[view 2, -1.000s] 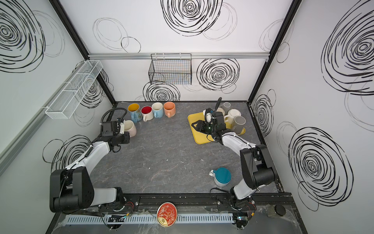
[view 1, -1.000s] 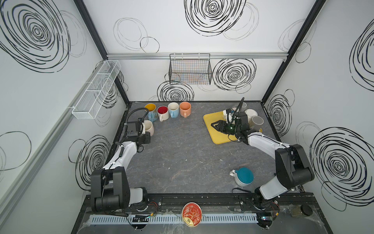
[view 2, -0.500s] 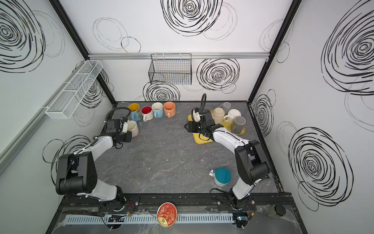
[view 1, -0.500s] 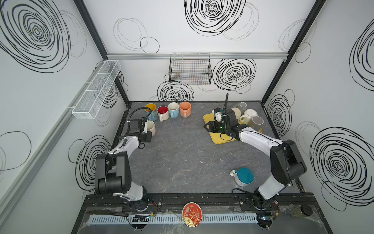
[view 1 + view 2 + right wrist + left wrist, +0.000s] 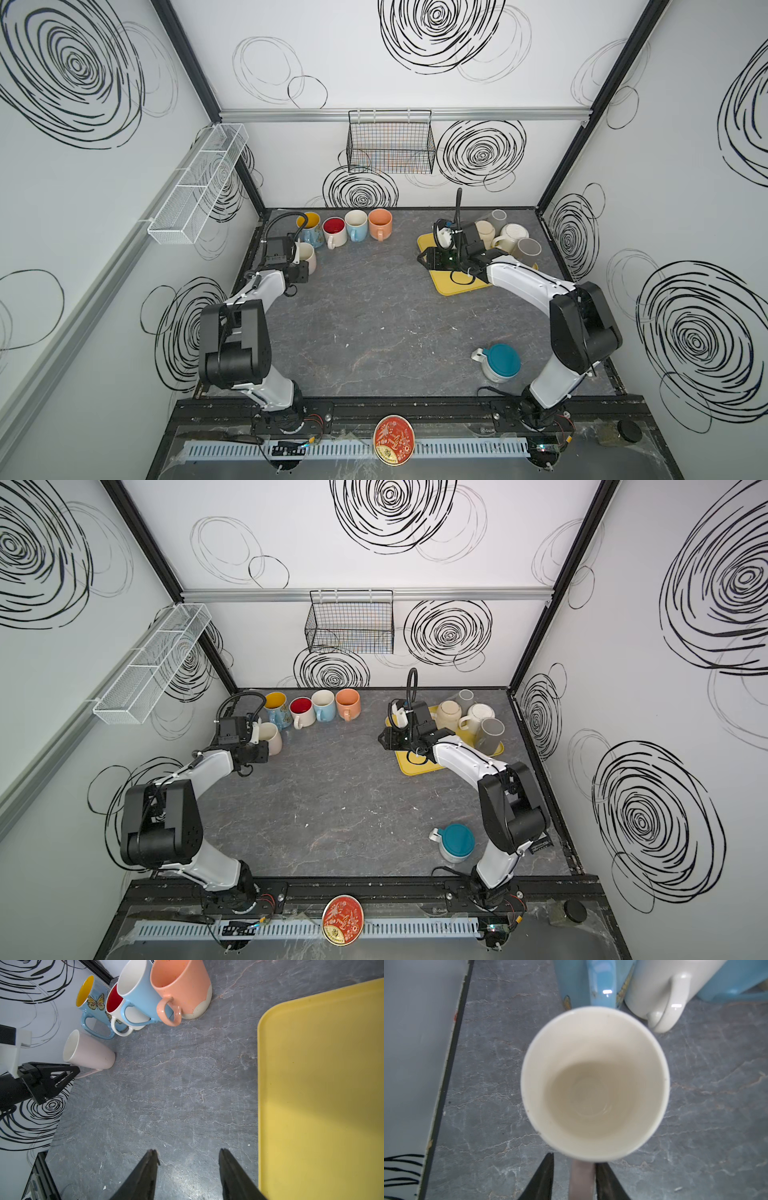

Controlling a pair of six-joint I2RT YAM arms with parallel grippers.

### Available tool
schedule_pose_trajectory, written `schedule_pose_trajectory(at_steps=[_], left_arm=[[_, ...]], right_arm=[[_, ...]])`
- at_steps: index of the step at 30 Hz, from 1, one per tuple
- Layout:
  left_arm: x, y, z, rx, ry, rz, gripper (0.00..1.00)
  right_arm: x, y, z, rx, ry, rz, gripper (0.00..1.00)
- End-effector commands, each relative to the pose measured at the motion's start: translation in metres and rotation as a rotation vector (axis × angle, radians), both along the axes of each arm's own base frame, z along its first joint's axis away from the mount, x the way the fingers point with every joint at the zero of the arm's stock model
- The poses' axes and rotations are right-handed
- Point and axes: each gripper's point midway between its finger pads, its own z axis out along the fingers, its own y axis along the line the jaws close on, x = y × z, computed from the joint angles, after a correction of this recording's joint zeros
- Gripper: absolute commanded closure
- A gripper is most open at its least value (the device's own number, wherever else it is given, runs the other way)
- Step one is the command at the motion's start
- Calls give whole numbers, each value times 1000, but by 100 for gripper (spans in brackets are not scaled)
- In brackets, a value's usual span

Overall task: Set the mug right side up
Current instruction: 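Set the pale pink mug beside the upright mugs while the right moves over the tray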

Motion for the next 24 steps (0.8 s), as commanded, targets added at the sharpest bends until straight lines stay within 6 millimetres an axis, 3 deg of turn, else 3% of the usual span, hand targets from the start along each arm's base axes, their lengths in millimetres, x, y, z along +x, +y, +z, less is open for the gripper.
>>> schedule_pose_trajectory(at_steps=[1, 8, 13, 16, 21, 24], left_arm=[[14, 2, 20, 21, -63, 6, 54], [7, -8, 45, 42, -52, -14, 47], [-3, -14, 85, 104, -108, -53, 45], [-10, -20, 109, 126, -150, -84, 44], [-15, -56, 128, 53, -224, -149, 43], [-15, -97, 123, -11, -240, -219, 43]], right_arm=[[7, -16, 20, -33, -36, -24, 48], [3, -66, 43, -155, -63, -123, 47], [3, -127, 56, -255, -122, -278, 45], [5, -174, 68, -297, -139, -404, 43], [16, -256, 83, -304, -111, -622, 38], [24, -293, 76, -281, -70, -719, 36]])
